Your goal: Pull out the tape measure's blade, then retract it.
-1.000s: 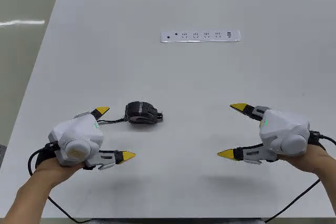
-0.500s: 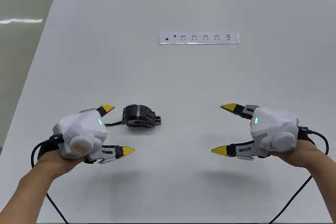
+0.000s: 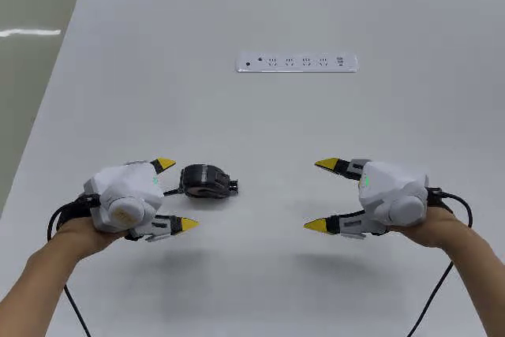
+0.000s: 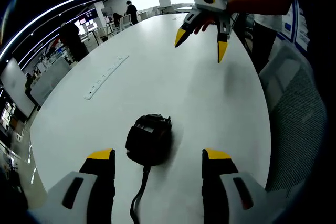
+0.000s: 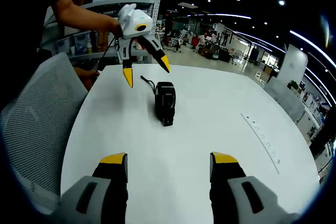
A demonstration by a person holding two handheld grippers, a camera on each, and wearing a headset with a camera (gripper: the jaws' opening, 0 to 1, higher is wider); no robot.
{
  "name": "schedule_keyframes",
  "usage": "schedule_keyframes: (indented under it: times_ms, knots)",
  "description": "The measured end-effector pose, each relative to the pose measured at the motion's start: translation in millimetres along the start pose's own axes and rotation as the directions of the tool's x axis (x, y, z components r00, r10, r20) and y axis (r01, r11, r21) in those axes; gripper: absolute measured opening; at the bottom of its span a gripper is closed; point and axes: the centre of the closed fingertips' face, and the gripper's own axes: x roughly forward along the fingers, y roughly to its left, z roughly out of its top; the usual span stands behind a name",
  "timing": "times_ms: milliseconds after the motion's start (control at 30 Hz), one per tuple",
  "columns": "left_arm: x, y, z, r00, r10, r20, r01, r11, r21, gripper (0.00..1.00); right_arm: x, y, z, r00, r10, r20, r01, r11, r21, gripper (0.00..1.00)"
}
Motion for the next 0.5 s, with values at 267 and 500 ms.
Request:
schedule_keyframes:
  times_ms: [267,500]
  knots:
    - [9.8,5.9,1.9,0.9992,-0.03,-0.028,0.031,0.998,0.054,0.6,12.8,-5.8,3.4,0.9999,0.014,0.007,-0.014,1.0,-0.018,0.61]
    - [16.3,9.4,3.7,0.997,-0.054,-0.056,0.059,0.994,0.095,0.58,25.2,-7.6,5.4,0.9994,0.032,0.012,-0.032,0.999,-0.025,0.58]
